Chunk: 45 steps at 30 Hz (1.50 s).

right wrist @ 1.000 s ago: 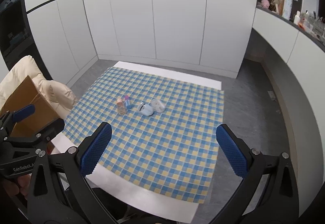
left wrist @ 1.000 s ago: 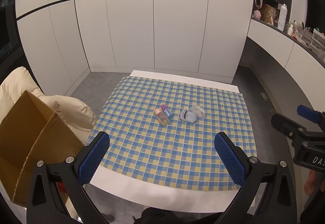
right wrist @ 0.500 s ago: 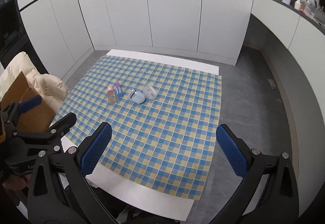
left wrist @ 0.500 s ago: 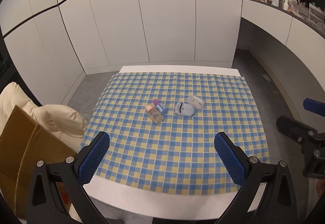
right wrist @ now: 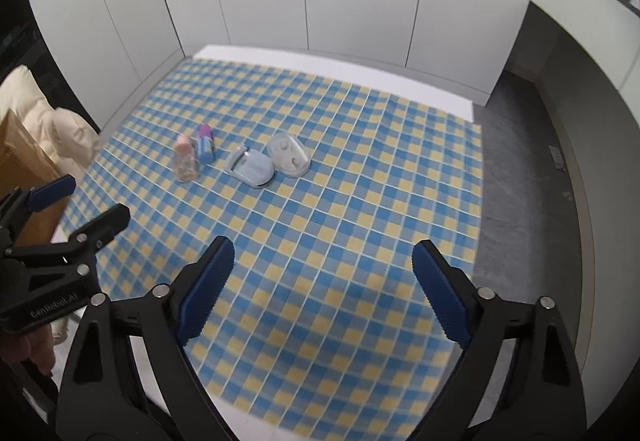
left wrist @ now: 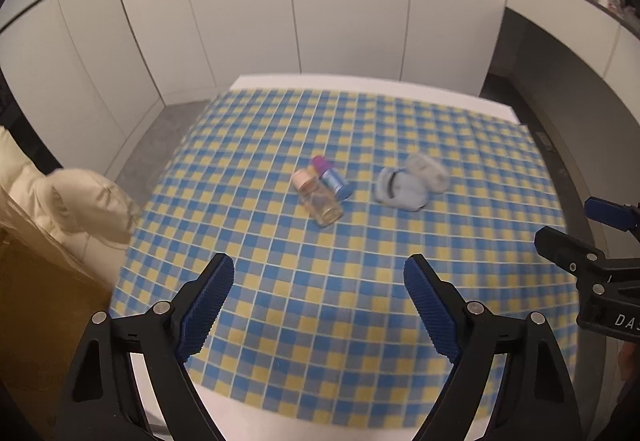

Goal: Organize objects
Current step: 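Grasp the clear pink-capped bottle with the left tool while the right tool grasps the clear oval case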

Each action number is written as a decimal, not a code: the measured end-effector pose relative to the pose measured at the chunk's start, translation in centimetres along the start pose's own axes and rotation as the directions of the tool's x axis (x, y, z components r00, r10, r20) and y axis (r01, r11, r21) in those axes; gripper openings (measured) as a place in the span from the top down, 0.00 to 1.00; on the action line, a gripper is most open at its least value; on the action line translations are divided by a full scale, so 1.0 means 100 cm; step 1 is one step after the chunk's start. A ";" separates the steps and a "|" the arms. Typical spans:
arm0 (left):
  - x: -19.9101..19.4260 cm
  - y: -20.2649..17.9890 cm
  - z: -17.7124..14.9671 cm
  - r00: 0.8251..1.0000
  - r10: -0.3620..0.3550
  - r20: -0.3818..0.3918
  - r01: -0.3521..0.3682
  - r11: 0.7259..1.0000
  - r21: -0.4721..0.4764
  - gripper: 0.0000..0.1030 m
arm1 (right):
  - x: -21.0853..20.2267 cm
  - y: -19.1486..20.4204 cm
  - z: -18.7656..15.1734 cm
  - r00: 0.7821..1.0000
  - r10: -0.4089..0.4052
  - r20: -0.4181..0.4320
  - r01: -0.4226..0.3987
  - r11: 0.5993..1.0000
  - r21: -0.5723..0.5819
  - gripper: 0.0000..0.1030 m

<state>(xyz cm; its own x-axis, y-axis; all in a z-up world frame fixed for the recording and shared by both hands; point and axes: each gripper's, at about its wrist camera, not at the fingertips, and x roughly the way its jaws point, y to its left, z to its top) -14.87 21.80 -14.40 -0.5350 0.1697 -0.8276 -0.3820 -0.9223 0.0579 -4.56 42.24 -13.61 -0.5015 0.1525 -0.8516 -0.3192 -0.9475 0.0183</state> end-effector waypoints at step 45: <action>0.112 0.039 0.030 0.997 -0.046 -0.059 0.039 0.993 -0.112 0.74 | 0.132 0.037 0.042 0.999 0.036 -0.023 -0.038 0.994 -0.101 0.55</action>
<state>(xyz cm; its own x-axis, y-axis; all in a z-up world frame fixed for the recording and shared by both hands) -24.61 21.16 -21.73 -0.4713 0.1913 -0.8610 -0.3161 -0.9480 -0.0377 -15.73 41.93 -22.54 -0.4943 0.1123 -0.8620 -0.2176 -0.9760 -0.0024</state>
